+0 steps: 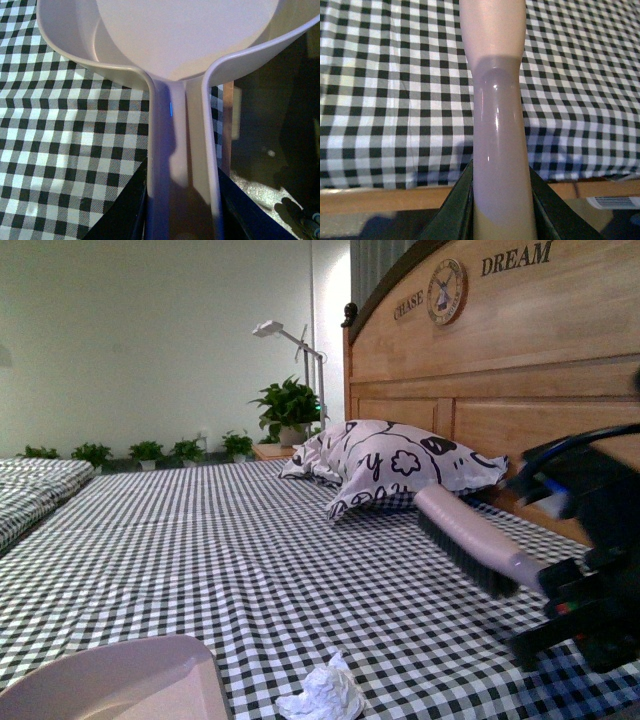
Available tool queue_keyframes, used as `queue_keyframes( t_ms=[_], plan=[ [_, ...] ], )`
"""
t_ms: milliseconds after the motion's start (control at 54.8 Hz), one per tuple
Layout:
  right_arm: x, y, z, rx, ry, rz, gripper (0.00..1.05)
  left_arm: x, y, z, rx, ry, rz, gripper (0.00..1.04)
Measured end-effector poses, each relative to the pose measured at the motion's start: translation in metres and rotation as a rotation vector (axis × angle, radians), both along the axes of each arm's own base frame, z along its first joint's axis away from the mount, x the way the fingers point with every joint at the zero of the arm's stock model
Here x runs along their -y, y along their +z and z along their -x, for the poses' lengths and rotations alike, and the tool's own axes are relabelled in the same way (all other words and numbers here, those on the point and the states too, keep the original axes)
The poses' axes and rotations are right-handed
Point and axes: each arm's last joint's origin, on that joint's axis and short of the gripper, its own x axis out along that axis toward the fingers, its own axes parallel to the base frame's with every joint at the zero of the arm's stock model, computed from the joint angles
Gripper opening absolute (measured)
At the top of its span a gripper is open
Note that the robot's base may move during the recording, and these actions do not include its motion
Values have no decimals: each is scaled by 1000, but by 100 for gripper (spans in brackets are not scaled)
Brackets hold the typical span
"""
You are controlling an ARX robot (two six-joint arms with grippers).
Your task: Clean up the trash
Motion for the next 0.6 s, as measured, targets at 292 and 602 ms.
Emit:
queue_keyframes(
  t_ms=[292, 602],
  plan=[
    [-40, -49, -27, -79, 14, 147, 21, 0, 0, 0, 0, 0, 0, 28],
    [-58, -75, -8, -200, 81, 160, 21, 0, 0, 0, 0, 0, 0, 28]
  ],
)
